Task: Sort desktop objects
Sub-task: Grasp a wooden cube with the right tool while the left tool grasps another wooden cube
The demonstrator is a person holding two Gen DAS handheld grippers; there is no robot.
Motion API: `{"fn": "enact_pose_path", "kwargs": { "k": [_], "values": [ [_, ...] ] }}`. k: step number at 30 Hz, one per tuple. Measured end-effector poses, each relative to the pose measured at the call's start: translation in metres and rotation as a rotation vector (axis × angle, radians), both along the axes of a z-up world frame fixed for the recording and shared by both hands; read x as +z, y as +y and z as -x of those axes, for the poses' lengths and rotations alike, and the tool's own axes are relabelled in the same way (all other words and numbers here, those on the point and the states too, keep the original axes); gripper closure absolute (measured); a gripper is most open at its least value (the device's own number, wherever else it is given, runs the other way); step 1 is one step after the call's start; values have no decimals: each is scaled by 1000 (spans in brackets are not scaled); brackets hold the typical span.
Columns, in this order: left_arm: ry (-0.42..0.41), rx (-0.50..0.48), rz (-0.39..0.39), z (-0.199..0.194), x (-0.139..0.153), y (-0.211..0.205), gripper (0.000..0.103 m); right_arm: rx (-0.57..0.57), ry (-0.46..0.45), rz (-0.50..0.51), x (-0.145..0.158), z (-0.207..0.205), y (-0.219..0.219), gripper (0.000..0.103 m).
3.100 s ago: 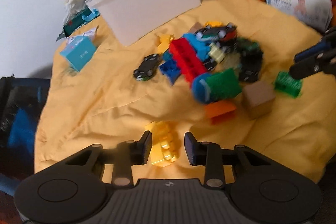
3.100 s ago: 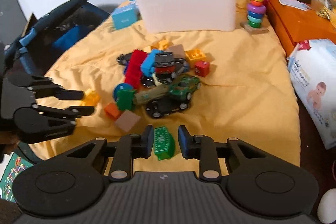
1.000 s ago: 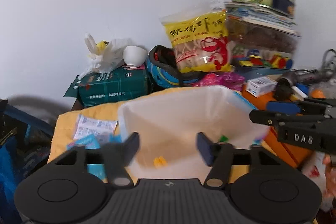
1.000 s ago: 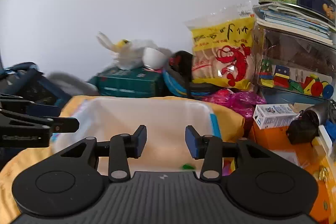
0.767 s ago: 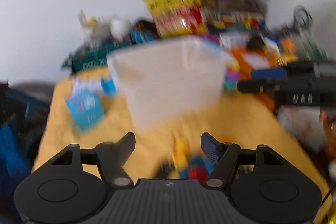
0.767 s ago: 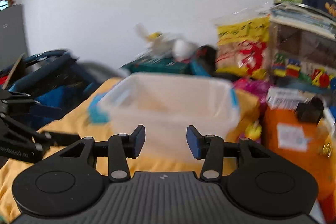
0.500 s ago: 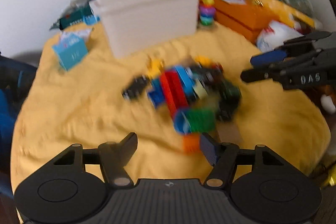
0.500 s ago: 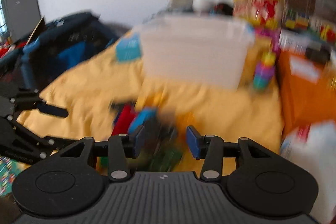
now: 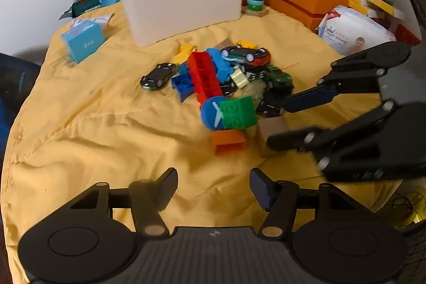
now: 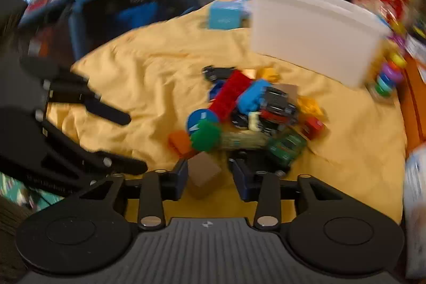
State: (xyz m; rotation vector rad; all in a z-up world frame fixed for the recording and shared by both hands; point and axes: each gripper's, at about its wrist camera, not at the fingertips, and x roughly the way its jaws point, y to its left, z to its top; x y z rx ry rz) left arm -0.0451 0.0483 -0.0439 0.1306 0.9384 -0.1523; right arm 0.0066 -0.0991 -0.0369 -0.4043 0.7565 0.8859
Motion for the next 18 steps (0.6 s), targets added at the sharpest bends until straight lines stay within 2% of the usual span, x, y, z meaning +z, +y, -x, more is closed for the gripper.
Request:
{"fn": "enact_pose_path", "kwargs": {
  "k": [1, 4, 6, 7, 8, 18],
  "values": [
    [-1, 5, -1, 0, 0, 0, 40, 9, -9, 19, -4, 1, 5, 54],
    [-18, 2, -10, -1, 3, 0, 40, 2, -4, 69, -14, -2, 13, 54],
    [-35, -10, 3, -2, 8, -1, 40, 6, 11, 60, -17, -1, 9, 58],
    [-43, -16, 5, -3, 10, -2, 40, 6, 23, 56, -18, 0, 7, 64],
    [-49, -22, 1, -6, 13, -4, 40, -2, 31, 49, -19, 0, 3, 65],
    [-128, -134, 24, -65, 35, -45, 43, -165, 71, 30, -15, -5, -45, 65]
  ]
}}
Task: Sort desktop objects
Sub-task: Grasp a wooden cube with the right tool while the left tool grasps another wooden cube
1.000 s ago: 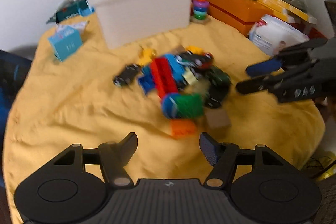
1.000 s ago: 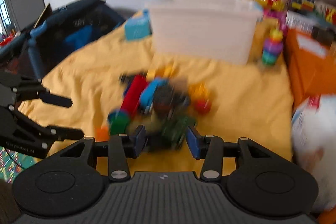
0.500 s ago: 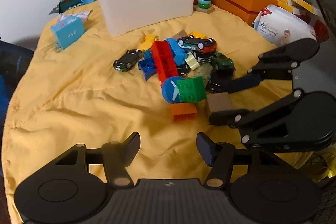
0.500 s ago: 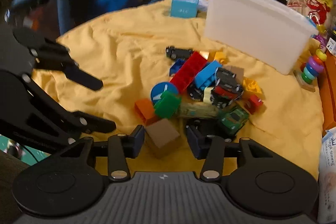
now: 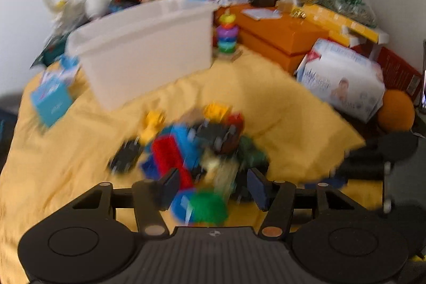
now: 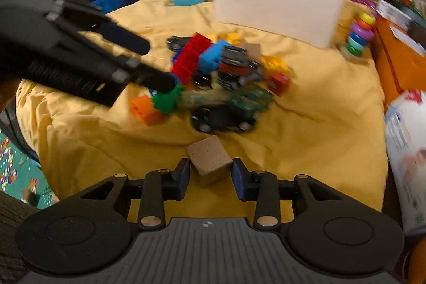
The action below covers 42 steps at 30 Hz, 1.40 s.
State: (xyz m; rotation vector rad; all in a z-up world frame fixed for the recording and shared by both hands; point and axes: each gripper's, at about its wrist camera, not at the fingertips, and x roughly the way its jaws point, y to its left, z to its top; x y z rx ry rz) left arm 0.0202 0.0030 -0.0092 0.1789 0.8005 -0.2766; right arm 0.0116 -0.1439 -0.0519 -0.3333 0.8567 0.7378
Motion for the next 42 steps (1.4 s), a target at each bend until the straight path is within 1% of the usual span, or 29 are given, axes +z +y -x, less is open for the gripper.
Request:
{"fn": "enact_pose_path", "kwargs": {
  "k": [2, 4, 6, 7, 9, 10, 11, 12, 13, 15, 16, 17, 19, 21, 25, 29, 30, 31, 36, 37, 39, 41, 42],
  "values": [
    [-39, -9, -28, -18, 7, -11, 43, -15, 12, -18, 0, -2, -5, 65],
    [-66, 5, -63, -46, 12, -17, 43, -15, 8, -18, 0, -2, -7, 65],
    [-61, 27, -85, -72, 8, -19, 43, -9, 4, -20, -1, -2, -7, 65],
    [-43, 32, -88, -82, 3, -18, 43, -4, 4, -20, -1, -3, -6, 65],
    [31, 38, -87, -104, -13, -16, 44, 5, 1, -21, -2, -5, -6, 65],
    [75, 38, -75, -112, -21, -13, 52, 10, -1, -22, -2, -5, -6, 65],
    [138, 42, -54, -120, -31, -10, 56, 13, 0, -22, -2, -6, -6, 65],
    [176, 41, -24, -124, -36, -5, 57, 16, 0, -22, -3, -7, -7, 65],
    [192, 29, -4, -125, -39, -4, 55, 17, 1, -23, -3, -9, -8, 65],
    [184, -31, -27, -125, -40, -10, 55, 15, 0, -25, -3, -13, -10, 65],
    [180, -54, -41, -123, -41, -14, 61, 14, 1, -28, -3, -15, -11, 65],
    [179, -72, -49, -120, -42, -17, 62, 12, 5, -31, -4, -18, -12, 65],
    [147, -87, -69, -114, -41, -20, 63, 14, 15, -37, -6, -24, -13, 65],
    [115, -82, -69, -107, -36, -19, 64, 23, 14, -37, -6, -30, -12, 64],
    [44, -41, -44, -92, -11, -10, 67, 43, 28, -40, -10, -37, -9, 64],
    [-28, -28, -26, -56, 11, 0, 67, 61, 36, -56, -12, -42, -7, 65],
    [-32, -20, -20, -46, 14, 3, 67, 67, 33, -53, -12, -42, -6, 66],
    [-30, -14, -14, -37, 15, 6, 67, 74, 23, -48, -11, -43, -4, 70],
    [11, 34, 0, 0, 8, 21, 68, 75, 31, -43, -9, -45, -5, 70],
    [17, 42, 2, 6, 5, 23, 70, 71, 29, -42, -8, -45, -5, 70],
    [22, 56, 15, 17, -1, 29, 94, 73, 7, -40, -4, -42, -4, 70],
    [41, 49, 32, 25, -10, 32, 93, 81, -15, -52, -1, -38, -3, 70],
    [55, 44, 28, 27, -15, 32, 93, 80, -21, -62, 0, -36, -2, 70]
  ]
}}
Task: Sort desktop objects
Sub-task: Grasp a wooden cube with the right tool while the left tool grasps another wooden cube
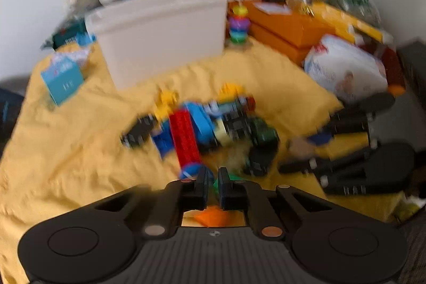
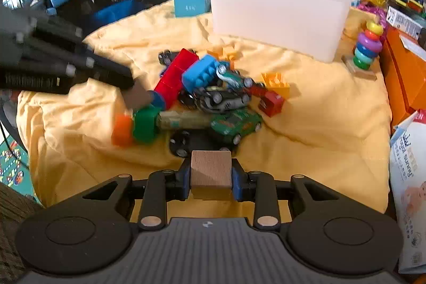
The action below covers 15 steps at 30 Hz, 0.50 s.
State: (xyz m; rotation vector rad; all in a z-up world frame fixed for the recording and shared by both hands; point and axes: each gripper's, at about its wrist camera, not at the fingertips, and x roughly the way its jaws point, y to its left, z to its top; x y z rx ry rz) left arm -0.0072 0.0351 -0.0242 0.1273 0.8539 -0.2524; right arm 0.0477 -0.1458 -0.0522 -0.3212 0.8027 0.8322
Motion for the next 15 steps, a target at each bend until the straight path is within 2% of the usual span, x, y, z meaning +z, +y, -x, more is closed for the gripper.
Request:
{"fn": "enact_pose_path", "kwargs": {
  "k": [5, 6, 9, 12, 15],
  "values": [
    [22, -15, -30, 10, -21, -3, 88, 2, -4, -4, 0, 4, 6, 70],
    [14, -24, -37, 13, -22, -4, 82, 1, -1, 1, -1, 4, 8, 70],
    [-18, -31, -59, 21, -22, -4, 56, -4, 6, 11, -2, 10, 9, 68],
    [-30, -37, -76, 27, -19, -2, 55, -20, 8, 31, -5, 14, 9, 65],
    [-74, 35, -146, 33, -17, 9, 55, -35, 3, 46, -5, 17, 9, 65]
  ]
}}
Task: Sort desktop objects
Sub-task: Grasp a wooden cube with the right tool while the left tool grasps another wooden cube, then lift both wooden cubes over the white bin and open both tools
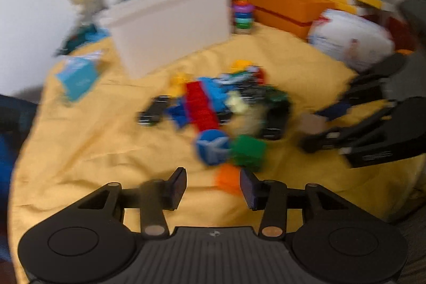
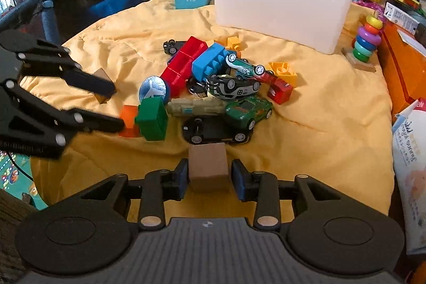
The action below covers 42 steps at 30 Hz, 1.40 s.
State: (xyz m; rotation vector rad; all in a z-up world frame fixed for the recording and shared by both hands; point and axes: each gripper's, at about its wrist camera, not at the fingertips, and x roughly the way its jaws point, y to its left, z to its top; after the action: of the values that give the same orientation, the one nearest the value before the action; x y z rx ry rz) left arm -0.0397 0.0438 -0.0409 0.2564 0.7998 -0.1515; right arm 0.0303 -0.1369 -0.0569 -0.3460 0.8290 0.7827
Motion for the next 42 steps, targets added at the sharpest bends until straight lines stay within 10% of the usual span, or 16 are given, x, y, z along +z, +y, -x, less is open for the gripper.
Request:
{"fn": "enact_pose_path", "kwargs": {
  "k": [9, 13, 20, 34, 42],
  "values": [
    [-2, 144, -58, -12, -12, 35, 48, -40, -11, 2, -2, 1, 4, 64],
    [62, 123, 8, -18, -23, 41, 70, -51, -12, 2, -6, -1, 9, 62],
    [84, 96, 79, -17, -24, 46, 71, -39, -10, 4, -5, 0, 6, 70],
    [-239, 46, 105, -108, 88, 50, 71, -78, -203, -155, 83, -76, 13, 70],
    [-277, 68, 159, -181, 133, 54, 70, -99, -321, -185, 119, -151, 23, 70]
  ]
}}
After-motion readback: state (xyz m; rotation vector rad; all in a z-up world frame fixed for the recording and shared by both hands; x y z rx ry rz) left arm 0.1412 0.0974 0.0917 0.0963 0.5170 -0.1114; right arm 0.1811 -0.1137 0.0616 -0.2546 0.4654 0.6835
